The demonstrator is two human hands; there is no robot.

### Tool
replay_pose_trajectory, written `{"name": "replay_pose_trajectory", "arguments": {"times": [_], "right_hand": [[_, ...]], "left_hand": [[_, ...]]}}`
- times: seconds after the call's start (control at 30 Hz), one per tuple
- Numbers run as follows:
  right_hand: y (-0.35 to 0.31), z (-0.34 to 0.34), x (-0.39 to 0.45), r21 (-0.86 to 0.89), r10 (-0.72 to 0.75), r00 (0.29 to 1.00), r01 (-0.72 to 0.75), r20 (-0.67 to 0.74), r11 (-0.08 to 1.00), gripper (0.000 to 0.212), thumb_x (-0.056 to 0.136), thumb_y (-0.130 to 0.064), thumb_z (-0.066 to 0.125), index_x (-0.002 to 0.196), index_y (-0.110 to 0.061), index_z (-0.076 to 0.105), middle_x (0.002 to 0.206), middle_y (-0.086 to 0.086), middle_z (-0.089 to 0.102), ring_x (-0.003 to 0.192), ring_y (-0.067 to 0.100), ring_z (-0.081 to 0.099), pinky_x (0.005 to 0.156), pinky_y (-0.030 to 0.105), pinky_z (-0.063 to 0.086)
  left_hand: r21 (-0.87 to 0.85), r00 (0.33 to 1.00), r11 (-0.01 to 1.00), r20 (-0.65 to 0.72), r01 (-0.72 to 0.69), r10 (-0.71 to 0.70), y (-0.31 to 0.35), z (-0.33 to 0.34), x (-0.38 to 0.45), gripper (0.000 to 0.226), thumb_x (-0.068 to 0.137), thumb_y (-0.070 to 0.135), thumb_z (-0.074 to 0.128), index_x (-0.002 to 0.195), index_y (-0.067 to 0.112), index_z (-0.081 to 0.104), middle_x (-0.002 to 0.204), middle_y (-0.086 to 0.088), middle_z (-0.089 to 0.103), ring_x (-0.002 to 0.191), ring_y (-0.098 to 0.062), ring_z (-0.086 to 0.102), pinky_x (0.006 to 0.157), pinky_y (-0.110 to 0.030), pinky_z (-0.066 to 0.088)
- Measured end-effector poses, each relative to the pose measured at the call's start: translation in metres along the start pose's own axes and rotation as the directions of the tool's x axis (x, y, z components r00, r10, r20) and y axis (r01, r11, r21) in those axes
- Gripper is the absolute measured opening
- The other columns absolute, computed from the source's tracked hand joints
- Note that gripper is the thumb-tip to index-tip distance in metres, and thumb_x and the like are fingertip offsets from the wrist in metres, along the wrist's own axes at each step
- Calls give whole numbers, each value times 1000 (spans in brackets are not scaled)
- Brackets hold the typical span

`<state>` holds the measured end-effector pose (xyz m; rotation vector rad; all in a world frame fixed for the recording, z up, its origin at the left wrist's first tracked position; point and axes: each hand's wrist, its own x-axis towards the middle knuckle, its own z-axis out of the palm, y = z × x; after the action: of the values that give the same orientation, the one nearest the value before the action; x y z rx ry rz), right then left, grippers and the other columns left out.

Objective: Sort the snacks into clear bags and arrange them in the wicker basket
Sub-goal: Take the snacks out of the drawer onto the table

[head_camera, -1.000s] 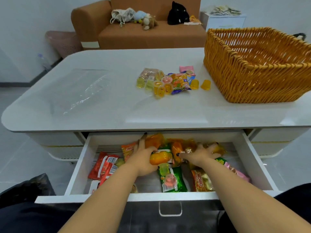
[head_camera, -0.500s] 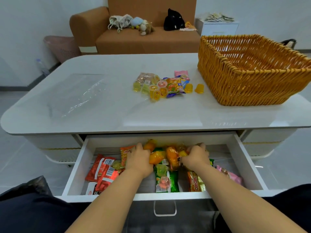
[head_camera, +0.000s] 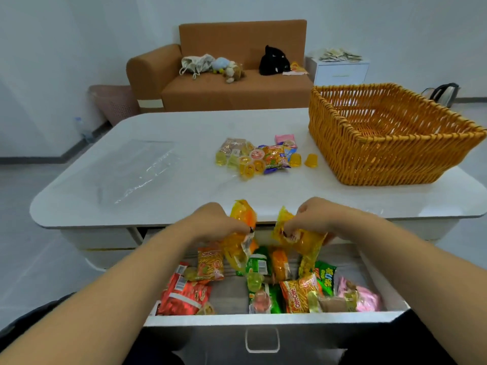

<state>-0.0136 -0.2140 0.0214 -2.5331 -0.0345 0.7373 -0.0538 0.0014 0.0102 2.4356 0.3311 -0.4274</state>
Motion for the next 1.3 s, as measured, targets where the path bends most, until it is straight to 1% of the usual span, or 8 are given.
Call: {"name": "replay_pose_trajectory", "arguments": {"times": [0.17, 0.33, 0.47, 0.6, 0.83, 1.03, 1.13, 1.3], "right_hand": [[-16, -28, -3, 70, -51, 994, 58, -99, 996, 42, 74, -39, 75, 97, -5, 68, 90, 12, 60, 79, 26, 62, 65, 36, 58], [-34, 3, 5, -243, -194, 977, 167, -93, 956, 30, 70, -36, 71, 78, -11, 59, 82, 6, 54, 72, 20, 56, 52, 29, 43], [-37, 8, 24, -227, -259, 947, 215, -189, 950, 35, 72, -35, 69, 88, -5, 64, 90, 6, 51, 78, 21, 55, 59, 32, 42], [-29, 4, 56, 35, -291, 823, 352, -488, 935, 31, 78, -39, 71, 94, -16, 60, 112, 0, 47, 90, 9, 42, 67, 15, 35], [-59, -25, 131, 155, -249, 586, 553, -771, 819, 57, 80, -33, 74, 127, -18, 45, 133, 0, 34, 97, -1, 31, 76, -2, 27], [-107, -49, 206, -114, -339, 758, 335, -557, 935, 62, 89, -47, 58, 136, -13, 36, 139, 9, 35, 120, 27, 44, 94, 39, 41], [-104, -42, 228, -296, -280, 890, 175, -361, 939, 68, 94, -52, 44, 148, -16, 25, 149, 17, 32, 136, 39, 29, 108, 47, 29], [-84, -19, 197, -150, -307, 824, 267, -476, 952, 80, 90, -57, 50, 153, -32, 6, 161, 10, 1, 147, 35, -1, 114, 57, 18]], "left_hand": [[-192, 979, 979, -200, -65, 26, 7, -36, 23, 43, 70, 41, 83, 73, 0, 69, 68, -8, 59, 66, -18, 58, 63, -34, 52], [73, 881, 990, -452, -118, 138, 13, -33, 79, 31, 79, 38, 75, 87, 10, 65, 91, -9, 57, 69, -13, 49, 56, -29, 37], [132, 913, 965, -318, -225, 256, -40, -15, 126, 50, 86, 34, 70, 132, 22, 53, 149, -8, 25, 132, -30, 40, 110, -35, 35], [132, 859, 932, -361, -339, 363, -71, 0, 135, 72, 93, 37, 60, 151, 37, 18, 161, 7, -13, 146, -32, 23, 117, -45, 28], [96, 797, 928, -486, -359, 359, -74, 1, 144, 79, 91, 58, 36, 155, 26, 1, 161, 9, -12, 149, -20, 14, 116, -39, 24], [87, 809, 982, -557, -166, 186, -73, -3, 161, 85, 95, 56, 44, 156, 23, -5, 164, -1, -3, 149, -25, 15, 116, -43, 24], [114, 804, 985, -570, -130, 173, -72, -4, 162, 85, 94, 59, 41, 156, 22, -4, 164, -4, 1, 149, -25, 15, 116, -44, 24], [128, 799, 979, -567, -157, 202, -70, -6, 161, 87, 92, 61, 41, 156, 20, 0, 163, -6, 7, 149, -24, 15, 115, -47, 24]]}}
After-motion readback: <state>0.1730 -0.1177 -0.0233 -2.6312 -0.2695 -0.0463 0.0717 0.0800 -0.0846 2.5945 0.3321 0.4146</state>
